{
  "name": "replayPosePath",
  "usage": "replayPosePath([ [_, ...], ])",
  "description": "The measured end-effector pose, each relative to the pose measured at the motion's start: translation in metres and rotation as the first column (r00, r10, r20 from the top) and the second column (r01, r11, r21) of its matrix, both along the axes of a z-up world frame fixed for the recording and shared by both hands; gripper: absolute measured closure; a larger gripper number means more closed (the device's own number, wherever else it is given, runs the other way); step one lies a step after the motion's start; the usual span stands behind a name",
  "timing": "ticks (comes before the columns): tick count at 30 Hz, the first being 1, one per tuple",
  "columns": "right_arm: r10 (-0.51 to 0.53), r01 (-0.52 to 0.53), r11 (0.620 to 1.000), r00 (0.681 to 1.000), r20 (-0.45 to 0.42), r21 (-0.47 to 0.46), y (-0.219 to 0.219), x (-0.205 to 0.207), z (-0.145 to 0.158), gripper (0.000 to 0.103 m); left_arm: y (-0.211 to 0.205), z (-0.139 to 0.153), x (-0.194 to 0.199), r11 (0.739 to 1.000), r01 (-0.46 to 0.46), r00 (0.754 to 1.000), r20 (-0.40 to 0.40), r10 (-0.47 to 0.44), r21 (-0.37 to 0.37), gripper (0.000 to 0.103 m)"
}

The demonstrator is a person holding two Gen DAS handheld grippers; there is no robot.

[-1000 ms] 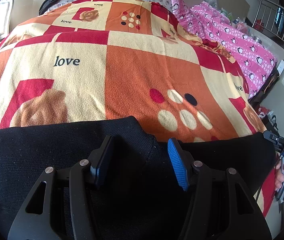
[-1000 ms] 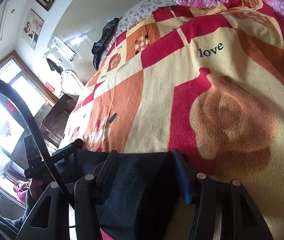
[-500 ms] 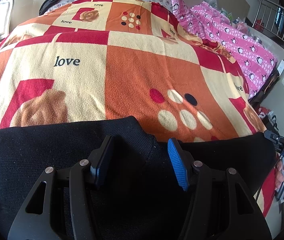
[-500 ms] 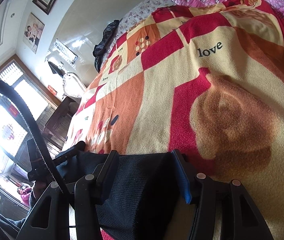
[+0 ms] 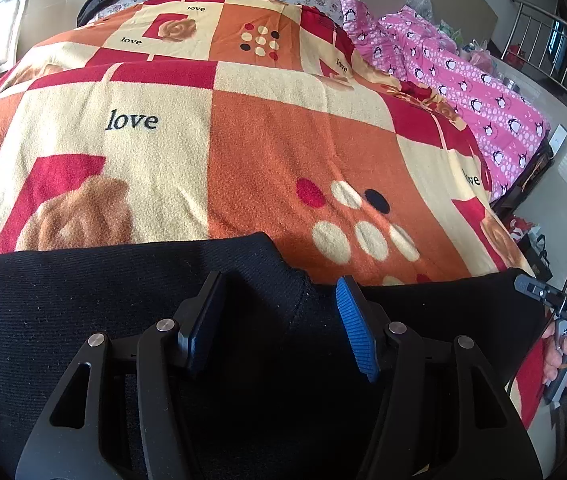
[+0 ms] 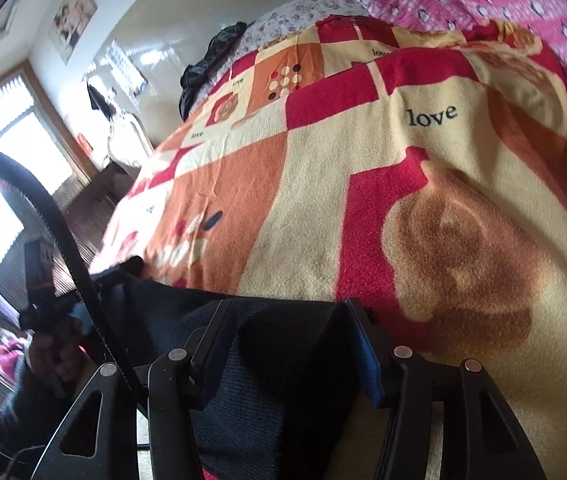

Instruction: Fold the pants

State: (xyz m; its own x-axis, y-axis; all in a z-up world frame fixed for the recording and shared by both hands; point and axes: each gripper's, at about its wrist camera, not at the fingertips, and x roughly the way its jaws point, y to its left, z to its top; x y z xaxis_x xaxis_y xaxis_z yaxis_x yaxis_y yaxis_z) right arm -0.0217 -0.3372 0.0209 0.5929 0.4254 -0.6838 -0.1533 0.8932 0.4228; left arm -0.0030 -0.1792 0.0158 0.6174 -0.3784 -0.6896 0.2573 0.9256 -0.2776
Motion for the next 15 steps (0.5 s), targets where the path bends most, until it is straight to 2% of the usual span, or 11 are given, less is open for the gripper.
replayPosePath([
  [2, 0.031, -0.031, 0.997, 1.000, -0.002, -0.070, 0.012, 0.001, 0.002, 0.035, 0.000, 0.000, 0.000, 1.000, 0.002, 1.000, -0.001, -0.002, -0.004, 0.045],
  [5, 0.075, -0.077, 0.975, 0.997, -0.018, -0.209, 0.034, 0.003, 0.004, 0.026, 0.000, 0.000, 0.000, 1.000, 0.021, 1.000, -0.001, -0.021, -0.019, 0.038],
  [7, 0.095, -0.099, 0.961, 0.995, -0.025, -0.259, 0.040, 0.004, 0.003, 0.024, 0.001, 0.000, 0.000, 0.999, 0.028, 1.000, -0.002, -0.029, -0.029, 0.037],
  [9, 0.102, -0.106, 0.963, 0.994, -0.029, -0.248, 0.038, 0.004, 0.002, 0.023, 0.001, 0.001, 0.000, 0.999, 0.030, 1.000, -0.002, -0.030, -0.036, 0.036],
  [12, 0.108, -0.110, 0.980, 0.994, -0.022, -0.166, 0.028, 0.005, 0.001, 0.017, 0.001, 0.001, 0.000, 0.999, 0.031, 1.000, -0.002, -0.031, -0.045, 0.036],
  [15, 0.114, -0.115, 0.982, 0.993, -0.015, -0.153, 0.028, 0.003, 0.000, 0.015, 0.003, 0.000, 0.000, 0.998, 0.033, 0.999, -0.005, -0.033, -0.059, 0.035],
])
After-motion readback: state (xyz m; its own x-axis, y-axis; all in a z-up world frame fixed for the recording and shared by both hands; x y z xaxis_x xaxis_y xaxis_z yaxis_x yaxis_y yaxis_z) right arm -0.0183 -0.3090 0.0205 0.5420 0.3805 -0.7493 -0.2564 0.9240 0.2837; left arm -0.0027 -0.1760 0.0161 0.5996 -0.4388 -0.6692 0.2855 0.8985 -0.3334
